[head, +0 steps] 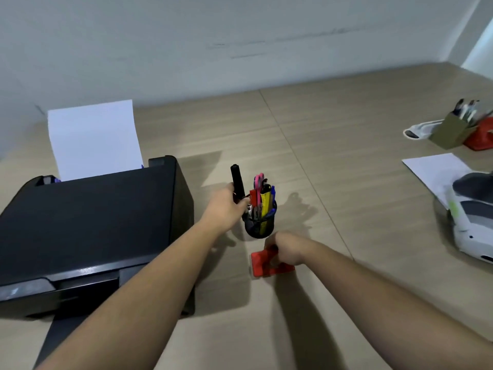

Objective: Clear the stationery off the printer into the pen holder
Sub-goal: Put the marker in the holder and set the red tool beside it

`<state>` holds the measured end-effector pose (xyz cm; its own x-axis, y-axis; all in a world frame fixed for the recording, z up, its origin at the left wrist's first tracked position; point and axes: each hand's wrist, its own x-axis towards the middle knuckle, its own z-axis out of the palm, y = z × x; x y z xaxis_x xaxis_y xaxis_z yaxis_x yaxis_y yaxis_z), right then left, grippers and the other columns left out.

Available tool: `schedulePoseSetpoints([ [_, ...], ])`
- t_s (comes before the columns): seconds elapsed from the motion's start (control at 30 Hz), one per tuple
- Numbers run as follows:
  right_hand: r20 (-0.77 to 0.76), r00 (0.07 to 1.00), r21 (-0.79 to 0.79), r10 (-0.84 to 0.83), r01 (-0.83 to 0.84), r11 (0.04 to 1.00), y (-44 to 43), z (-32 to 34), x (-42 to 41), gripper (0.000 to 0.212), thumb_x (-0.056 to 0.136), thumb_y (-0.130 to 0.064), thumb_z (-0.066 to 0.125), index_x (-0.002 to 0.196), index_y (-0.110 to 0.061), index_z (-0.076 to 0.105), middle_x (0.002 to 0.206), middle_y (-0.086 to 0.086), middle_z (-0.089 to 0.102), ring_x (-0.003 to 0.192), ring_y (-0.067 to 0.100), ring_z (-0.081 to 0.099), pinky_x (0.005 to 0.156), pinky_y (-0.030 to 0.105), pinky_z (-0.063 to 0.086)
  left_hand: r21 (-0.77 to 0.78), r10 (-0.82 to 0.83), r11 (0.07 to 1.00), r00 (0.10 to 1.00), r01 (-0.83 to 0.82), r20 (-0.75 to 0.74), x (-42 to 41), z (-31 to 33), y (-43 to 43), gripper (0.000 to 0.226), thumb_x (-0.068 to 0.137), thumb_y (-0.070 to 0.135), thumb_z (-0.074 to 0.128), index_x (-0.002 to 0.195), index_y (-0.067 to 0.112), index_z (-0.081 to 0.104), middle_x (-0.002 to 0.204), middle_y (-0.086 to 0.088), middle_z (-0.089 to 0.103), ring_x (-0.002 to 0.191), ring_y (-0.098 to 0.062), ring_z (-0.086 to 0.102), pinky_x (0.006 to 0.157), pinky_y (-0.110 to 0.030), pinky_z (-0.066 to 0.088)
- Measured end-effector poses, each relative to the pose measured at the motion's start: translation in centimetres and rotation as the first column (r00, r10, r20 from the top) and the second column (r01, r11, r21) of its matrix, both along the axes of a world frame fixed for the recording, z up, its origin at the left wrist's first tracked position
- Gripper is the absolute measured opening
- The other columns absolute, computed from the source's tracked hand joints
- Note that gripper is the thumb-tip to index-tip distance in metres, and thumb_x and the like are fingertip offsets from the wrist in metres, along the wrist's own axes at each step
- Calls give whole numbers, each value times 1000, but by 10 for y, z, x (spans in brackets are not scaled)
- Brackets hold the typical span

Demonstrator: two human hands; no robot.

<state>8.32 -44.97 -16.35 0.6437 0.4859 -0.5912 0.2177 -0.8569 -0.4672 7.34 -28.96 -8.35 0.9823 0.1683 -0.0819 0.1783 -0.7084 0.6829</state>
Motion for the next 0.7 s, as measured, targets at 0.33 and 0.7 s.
schedulePoseSetpoints([
  [0.33, 237, 890, 353, -390, 295, 888, -34, 62, 42, 2, 81, -18, 69, 83, -18, 68, 85, 2, 69, 85, 21, 67, 74, 28, 53, -20, -44, 999, 999, 45, 27, 10, 3, 4, 39, 91, 19, 58, 127, 9, 46, 102, -3, 61, 87, -17, 57, 77, -28, 47],
  [0.7, 258, 802, 679, -538, 246, 692, 28, 96, 54, 12, 81, -25, 70, 88, -16, 67, 80, -5, 66, 73, 10, 61, 63, 19, 45, 6, -186, 983, 981, 186, 63, 33, -9, 1, 26, 87, 11, 59, 113, 9, 60, 101, -7, 70, 75, -17, 59, 70, -27, 49],
])
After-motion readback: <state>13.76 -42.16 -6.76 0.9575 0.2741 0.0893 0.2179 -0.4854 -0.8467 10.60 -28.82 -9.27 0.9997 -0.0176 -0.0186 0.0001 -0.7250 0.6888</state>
